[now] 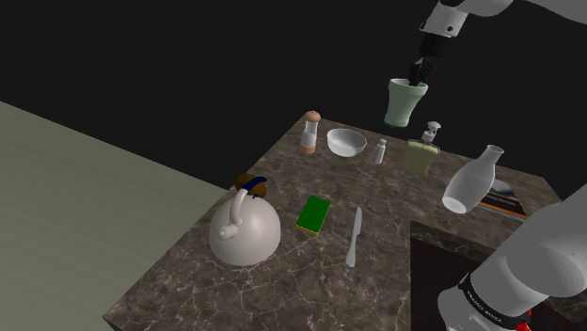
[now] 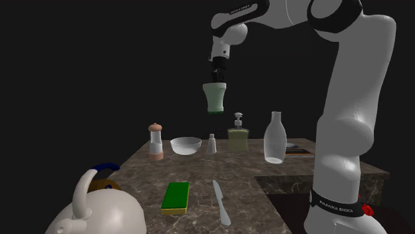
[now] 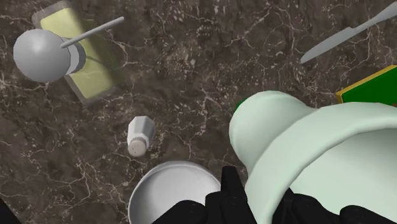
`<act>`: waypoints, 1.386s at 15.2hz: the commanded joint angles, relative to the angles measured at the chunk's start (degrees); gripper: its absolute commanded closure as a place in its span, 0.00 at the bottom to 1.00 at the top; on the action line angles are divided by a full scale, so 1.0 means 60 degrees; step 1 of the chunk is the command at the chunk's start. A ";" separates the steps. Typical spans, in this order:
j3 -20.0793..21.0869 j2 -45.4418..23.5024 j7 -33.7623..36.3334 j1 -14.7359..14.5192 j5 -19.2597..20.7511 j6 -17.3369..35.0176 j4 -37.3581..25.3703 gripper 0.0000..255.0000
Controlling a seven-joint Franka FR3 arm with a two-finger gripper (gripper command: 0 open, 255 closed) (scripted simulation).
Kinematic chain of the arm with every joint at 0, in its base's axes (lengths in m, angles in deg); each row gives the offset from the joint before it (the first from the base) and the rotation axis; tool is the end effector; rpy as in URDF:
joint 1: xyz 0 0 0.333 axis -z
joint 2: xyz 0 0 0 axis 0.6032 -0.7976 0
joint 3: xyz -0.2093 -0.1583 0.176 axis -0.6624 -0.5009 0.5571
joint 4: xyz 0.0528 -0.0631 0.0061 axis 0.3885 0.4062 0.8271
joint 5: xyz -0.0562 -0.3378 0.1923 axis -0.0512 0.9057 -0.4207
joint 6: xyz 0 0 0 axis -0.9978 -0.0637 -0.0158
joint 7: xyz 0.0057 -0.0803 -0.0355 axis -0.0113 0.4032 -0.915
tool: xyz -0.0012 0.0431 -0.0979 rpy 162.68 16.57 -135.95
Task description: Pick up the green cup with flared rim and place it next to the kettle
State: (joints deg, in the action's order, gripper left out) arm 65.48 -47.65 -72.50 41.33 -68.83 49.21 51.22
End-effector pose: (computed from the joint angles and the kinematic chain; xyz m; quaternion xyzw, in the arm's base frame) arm 0.4648 -0.2081 0.6147 -0.9980 -0.0154 -0.0105 0.0611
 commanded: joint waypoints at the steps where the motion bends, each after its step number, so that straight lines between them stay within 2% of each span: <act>1: 0.0133 0.0008 0.0233 -0.0097 -0.0023 -0.0062 -0.0075 1.00; 11: 0.1410 -0.0424 0.2432 -0.1069 -0.0320 0.0232 -0.0431 1.00; 21: 0.2470 -0.1813 0.4457 -0.2039 -0.0511 0.0275 -0.2007 1.00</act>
State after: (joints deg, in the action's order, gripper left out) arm 79.76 -56.97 -46.92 29.64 -71.77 50.95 40.97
